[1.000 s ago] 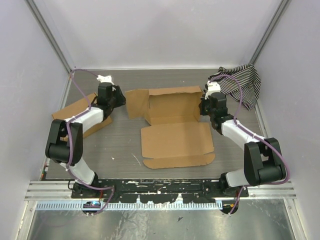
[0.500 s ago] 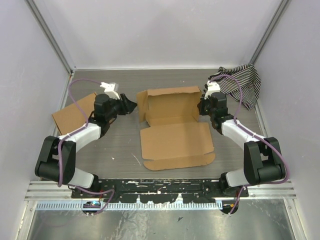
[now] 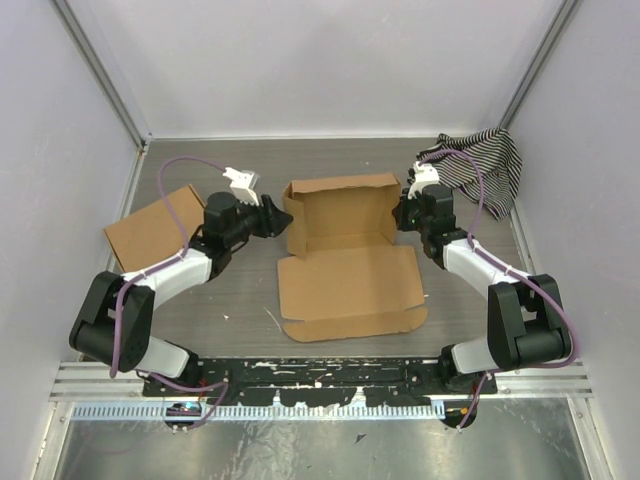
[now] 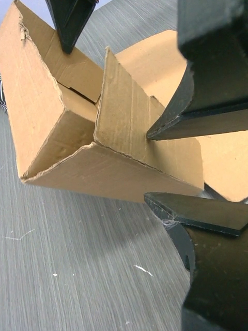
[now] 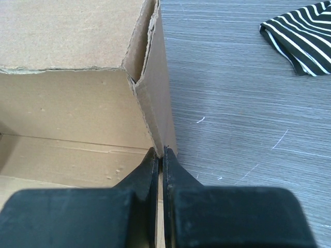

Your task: Fold the paper box

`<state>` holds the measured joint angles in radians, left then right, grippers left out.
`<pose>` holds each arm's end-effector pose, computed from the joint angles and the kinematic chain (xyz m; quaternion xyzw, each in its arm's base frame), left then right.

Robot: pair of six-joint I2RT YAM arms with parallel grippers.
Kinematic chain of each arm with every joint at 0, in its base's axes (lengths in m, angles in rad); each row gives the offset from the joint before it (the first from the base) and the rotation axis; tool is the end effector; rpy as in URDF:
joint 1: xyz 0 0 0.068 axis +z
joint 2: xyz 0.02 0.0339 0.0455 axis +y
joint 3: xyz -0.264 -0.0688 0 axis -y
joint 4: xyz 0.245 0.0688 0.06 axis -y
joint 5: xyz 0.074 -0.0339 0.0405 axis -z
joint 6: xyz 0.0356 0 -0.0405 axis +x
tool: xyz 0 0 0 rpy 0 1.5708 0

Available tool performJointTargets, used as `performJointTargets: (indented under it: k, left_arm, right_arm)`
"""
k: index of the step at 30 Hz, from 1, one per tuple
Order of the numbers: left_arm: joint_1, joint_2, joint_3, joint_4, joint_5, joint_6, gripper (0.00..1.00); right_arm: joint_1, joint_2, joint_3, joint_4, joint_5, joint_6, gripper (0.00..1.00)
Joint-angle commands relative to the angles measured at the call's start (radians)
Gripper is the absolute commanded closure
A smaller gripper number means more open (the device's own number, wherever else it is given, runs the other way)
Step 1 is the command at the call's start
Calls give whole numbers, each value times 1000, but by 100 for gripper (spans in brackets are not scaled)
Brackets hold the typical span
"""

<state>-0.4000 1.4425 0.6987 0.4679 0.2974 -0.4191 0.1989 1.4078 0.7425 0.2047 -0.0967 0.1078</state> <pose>0.2825 -0.1308 0.2242 0.0818 0.7896 -0.3459 0.5001 0.2983 0.0636 0.2213 -0.0641 0.8468 0.1210 0.5140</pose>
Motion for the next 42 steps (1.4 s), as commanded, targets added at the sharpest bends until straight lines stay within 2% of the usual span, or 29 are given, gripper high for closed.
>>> performJointTargets:
  k: [1,5,9,12,17,20,25,29,31,34,39,42]
  left_arm:
    - [-47,1,51,-7,-77,47,48]
    - [-104,30,83,-42,-160,77,48]
    - [-149,51,112,-77,-296,93,48]
    - [-175,87,165,-162,-415,118,48]
    - [-226,164,264,-305,-679,150,53]
    - [-232,196,288,-322,-739,135,57]
    - [-239,255,358,-412,-808,76,73]
    - [-282,318,486,-621,-1018,40,100]
    - [-305,370,578,-803,-1154,22,100]
    - [-324,430,670,-948,-1263,-25,98]
    - [-331,396,616,-918,-1254,-92,98]
    - [-364,329,537,-787,-1208,-43,97]
  right_arm:
    - [-1,-10,15,-3,-64,33,98]
    - [0,-16,10,-4,-77,37,98]
    - [4,-19,6,-5,-84,39,98]
    - [7,-23,3,-4,-84,42,98]
    - [16,-37,-4,-1,-81,48,98]
    - [20,-45,-11,1,-80,49,98]
    - [32,-44,-8,-9,-78,56,98]
    - [50,-41,5,-36,-45,66,98]
    - [61,-43,10,-53,-15,81,99]
    - [76,-47,24,-81,31,124,99]
    - [103,-33,64,-140,71,192,99]
    - [134,-23,72,-137,82,190,96]
